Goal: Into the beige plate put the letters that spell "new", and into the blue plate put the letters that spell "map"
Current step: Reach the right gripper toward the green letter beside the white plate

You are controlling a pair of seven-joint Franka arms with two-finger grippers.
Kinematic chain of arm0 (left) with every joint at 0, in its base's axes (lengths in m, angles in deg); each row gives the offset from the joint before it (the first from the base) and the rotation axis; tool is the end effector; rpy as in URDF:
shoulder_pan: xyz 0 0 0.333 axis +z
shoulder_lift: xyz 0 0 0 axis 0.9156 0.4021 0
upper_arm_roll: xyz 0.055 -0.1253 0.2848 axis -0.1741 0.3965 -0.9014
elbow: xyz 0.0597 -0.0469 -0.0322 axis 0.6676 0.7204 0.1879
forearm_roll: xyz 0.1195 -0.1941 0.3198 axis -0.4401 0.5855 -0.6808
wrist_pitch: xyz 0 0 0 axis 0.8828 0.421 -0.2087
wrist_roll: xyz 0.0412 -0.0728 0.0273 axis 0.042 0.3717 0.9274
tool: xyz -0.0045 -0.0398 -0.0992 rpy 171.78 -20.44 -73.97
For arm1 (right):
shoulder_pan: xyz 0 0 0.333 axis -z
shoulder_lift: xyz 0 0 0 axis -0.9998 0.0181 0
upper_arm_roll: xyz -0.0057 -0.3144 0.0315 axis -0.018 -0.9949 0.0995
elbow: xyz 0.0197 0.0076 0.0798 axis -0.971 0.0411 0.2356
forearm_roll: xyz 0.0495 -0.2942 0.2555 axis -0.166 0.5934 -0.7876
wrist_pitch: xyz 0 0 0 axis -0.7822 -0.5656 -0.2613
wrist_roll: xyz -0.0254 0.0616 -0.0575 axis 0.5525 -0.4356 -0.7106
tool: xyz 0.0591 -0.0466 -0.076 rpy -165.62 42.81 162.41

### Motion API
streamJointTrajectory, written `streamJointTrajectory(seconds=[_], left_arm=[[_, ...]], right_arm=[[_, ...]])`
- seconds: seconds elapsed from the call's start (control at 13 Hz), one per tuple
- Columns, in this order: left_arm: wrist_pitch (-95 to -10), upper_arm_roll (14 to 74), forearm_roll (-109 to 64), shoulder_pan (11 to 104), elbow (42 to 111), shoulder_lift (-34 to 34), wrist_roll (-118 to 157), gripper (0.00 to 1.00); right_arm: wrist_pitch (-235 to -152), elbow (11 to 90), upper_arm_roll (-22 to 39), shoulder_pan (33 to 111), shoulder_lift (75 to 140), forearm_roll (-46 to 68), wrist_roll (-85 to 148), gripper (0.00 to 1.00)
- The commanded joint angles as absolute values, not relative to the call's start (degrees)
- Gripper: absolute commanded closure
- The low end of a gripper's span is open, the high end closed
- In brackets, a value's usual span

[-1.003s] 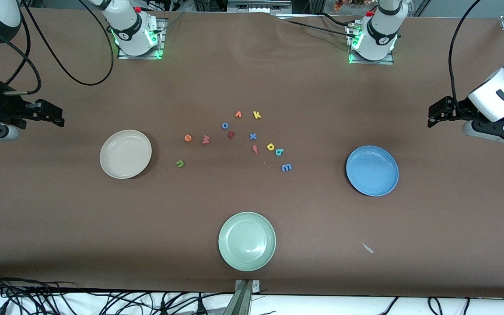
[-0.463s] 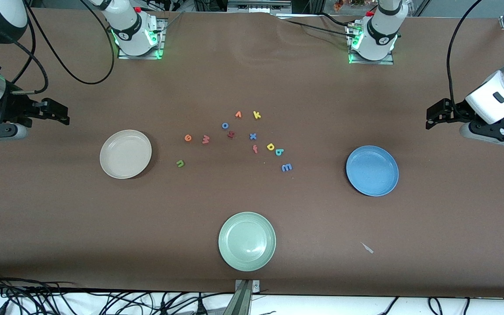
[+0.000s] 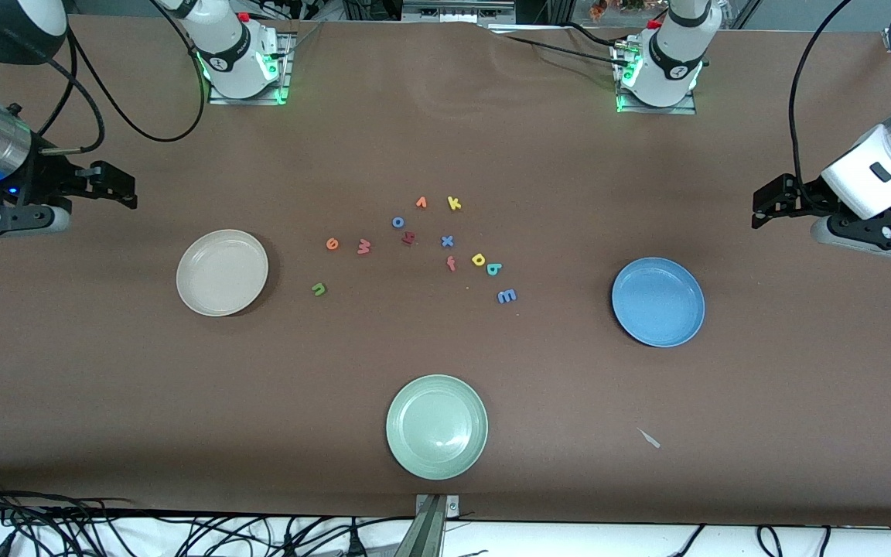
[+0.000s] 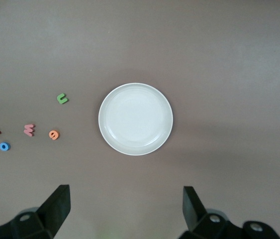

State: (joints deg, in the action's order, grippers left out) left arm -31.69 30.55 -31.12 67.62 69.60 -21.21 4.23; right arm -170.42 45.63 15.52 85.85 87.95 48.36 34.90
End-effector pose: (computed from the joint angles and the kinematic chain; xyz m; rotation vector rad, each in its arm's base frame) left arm 0.5834 -0.0345 0.5704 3.1118 -0.3311 -0.0175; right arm 0.5704 0.0474 0.5602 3.1189 0.1885 -0.1369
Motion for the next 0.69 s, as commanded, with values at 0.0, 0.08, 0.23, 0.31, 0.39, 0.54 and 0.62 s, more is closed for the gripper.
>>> streamJointTrajectory(seconds=[0.0, 0.08, 0.23, 0.31, 0.39, 0.54, 0.62], left_arm=[[-31.41, 30.73, -30.89, 67.61, 68.08, -20.47, 4.04, 0.00], [-31.41, 30.73, -30.98, 67.61, 68.08, -20.47, 3.95, 0.00], [-31.41, 30.73, -30.98, 67.61, 68.08, -20.47, 3.95, 0.00], [-31.41, 30.73, -31.07, 67.61, 68.08, -20.47, 3.95, 0.00], [-31.41, 30.73, -31.07, 67.61, 68.08, -20.47, 3.95, 0.00], [-31.41, 30.73, -31.15, 67.61, 68.17, -20.47, 3.95, 0.00], [-31.41, 30.73, -31.16, 67.70, 68.17, -20.47, 3.95, 0.00]], right_arm=[[-173.36, 49.91, 17.47, 86.06, 85.96, 48.19, 37.85, 0.00], [-173.62, 50.70, 18.43, 85.98, 86.04, 48.19, 38.21, 0.00], [-177.03, 53.33, 19.15, 85.98, 86.48, 48.19, 38.22, 0.00], [-179.75, 55.61, 20.63, 85.98, 86.75, 48.19, 38.48, 0.00], [-182.04, 57.54, 21.86, 85.98, 87.01, 48.19, 41.09, 0.00], [-187.05, 60.89, 24.32, 85.98, 88.41, 48.28, 44.80, 0.00], [-188.64, 61.69, 24.94, 85.54, 89.55, 48.45, 45.77, 0.00]])
